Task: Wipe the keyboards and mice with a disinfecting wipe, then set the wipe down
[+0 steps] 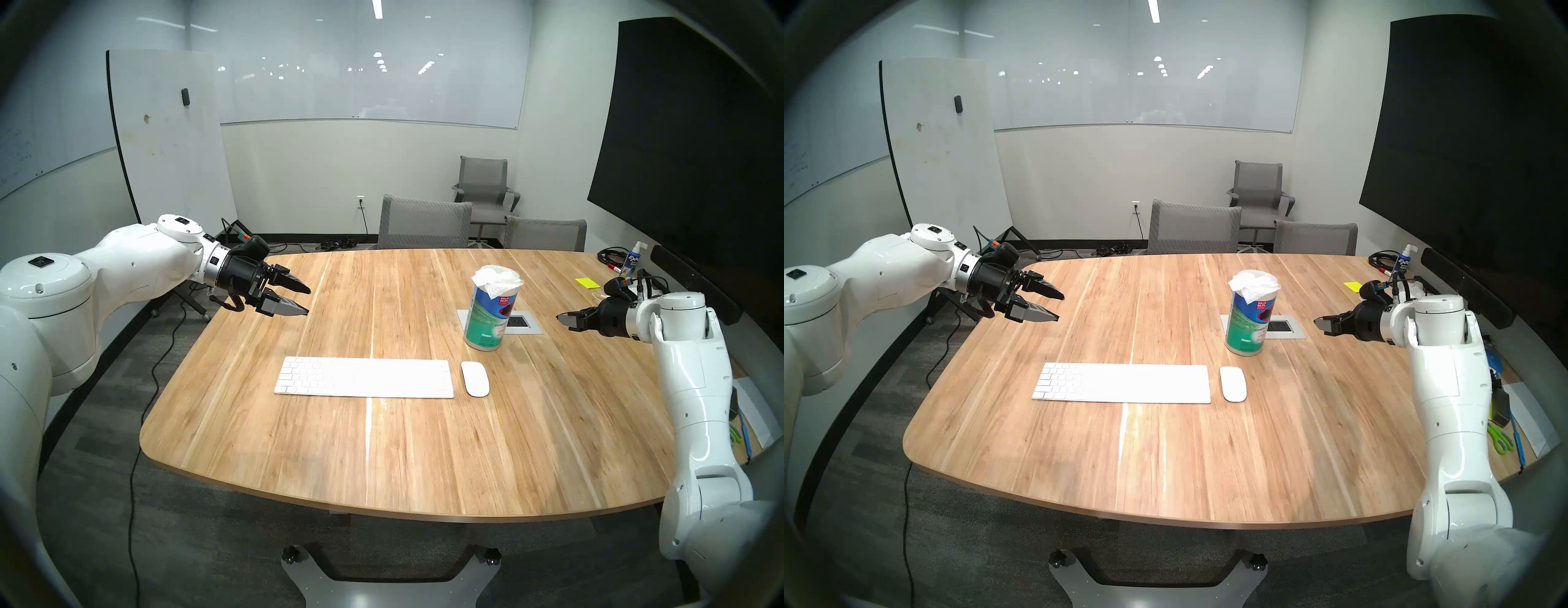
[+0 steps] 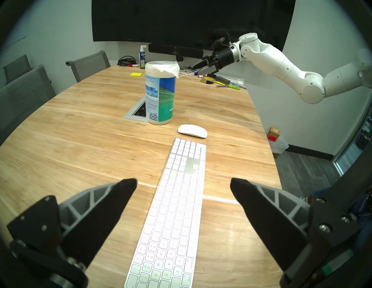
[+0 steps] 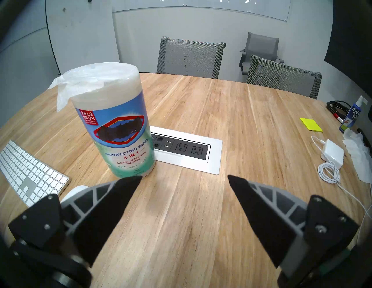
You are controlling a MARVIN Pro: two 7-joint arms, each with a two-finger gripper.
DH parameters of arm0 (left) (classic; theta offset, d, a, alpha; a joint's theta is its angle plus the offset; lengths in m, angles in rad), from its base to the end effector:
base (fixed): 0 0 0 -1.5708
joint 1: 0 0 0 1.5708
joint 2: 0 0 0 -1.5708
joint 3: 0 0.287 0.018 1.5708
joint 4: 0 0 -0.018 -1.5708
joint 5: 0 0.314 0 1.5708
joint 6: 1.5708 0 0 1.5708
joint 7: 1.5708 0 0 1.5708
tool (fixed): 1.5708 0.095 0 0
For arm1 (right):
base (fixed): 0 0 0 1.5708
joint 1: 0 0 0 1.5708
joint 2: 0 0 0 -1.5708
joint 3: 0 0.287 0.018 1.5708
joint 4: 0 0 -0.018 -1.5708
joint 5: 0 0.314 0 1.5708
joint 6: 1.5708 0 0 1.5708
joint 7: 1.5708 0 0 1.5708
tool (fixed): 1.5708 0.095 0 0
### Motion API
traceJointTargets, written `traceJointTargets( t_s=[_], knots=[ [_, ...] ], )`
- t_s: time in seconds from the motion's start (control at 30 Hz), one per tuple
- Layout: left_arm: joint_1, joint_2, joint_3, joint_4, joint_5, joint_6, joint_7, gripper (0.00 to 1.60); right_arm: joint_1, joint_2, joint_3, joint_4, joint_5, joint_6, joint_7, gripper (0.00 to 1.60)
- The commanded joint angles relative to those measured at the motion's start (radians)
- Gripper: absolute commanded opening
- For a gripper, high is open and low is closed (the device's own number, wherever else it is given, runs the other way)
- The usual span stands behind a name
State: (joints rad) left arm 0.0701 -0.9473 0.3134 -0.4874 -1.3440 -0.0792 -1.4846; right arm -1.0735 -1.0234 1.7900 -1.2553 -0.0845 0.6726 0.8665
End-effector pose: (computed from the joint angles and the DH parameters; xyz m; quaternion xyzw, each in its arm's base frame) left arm 0.5546 0.1374 -0.1311 0.6836 -0.5287 0.3590 0.3526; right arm 0.4923 -0.2449 -0.1740 -0.8574 -0.1390 -0.4926 0.0540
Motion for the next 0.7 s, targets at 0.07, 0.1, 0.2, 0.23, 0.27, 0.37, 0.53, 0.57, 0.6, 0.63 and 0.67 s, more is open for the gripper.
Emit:
traceJointTargets(
  t_s=[0.07,0.1,0.2,0.23,0.27,0.37,0.53,0.57,0.6,0.63,0.67],
  knots=[
    [-0.016,0.000,-0.006,0.001,-0.001,0.001,0.001,1.60,0.012,0.001,0.000,-0.014,0.001,-0.001,0.000,1.60],
    [-0.016,0.000,-0.006,0.001,-0.001,0.001,0.001,1.60,0.012,0.001,0.000,-0.014,0.001,-0.001,0.000,1.60],
    [-0.016,0.000,-0.007,0.001,-0.001,0.001,0.001,1.60,0.012,0.001,0.000,-0.014,0.001,-0.001,0.000,1.60],
    [-0.016,0.000,-0.007,0.001,-0.001,0.001,0.001,1.60,0.012,0.001,0.000,-0.014,0.001,-0.001,0.000,1.60],
    [-0.016,0.000,-0.007,0.001,-0.001,0.001,0.001,1.60,0.012,0.001,0.000,-0.014,0.001,-0.001,0.000,1.60],
    [-0.016,0.000,-0.007,0.001,0.000,0.001,0.001,1.60,0.012,0.001,0.000,-0.014,0.001,-0.001,0.000,1.60],
    [-0.016,0.000,-0.008,0.001,0.000,0.001,0.001,1.60,0.012,0.001,0.000,-0.014,0.001,-0.001,0.000,1.60],
    [-0.016,0.000,-0.008,0.001,0.000,0.001,0.001,1.60,0.012,0.001,0.000,-0.014,0.001,-0.001,0.000,1.60],
    [-0.016,0.000,-0.008,0.001,0.000,0.001,0.001,1.60,0.012,0.001,0.000,-0.014,0.001,-0.001,0.000,1.60],
    [-0.016,0.000,-0.008,0.001,0.001,0.001,0.001,1.60,0.012,0.001,0.000,-0.014,0.001,-0.001,0.000,1.60],
    [-0.016,0.000,-0.008,0.001,0.001,0.001,0.001,1.60,0.012,0.001,0.000,-0.014,0.001,-0.001,0.000,1.60]
  ],
)
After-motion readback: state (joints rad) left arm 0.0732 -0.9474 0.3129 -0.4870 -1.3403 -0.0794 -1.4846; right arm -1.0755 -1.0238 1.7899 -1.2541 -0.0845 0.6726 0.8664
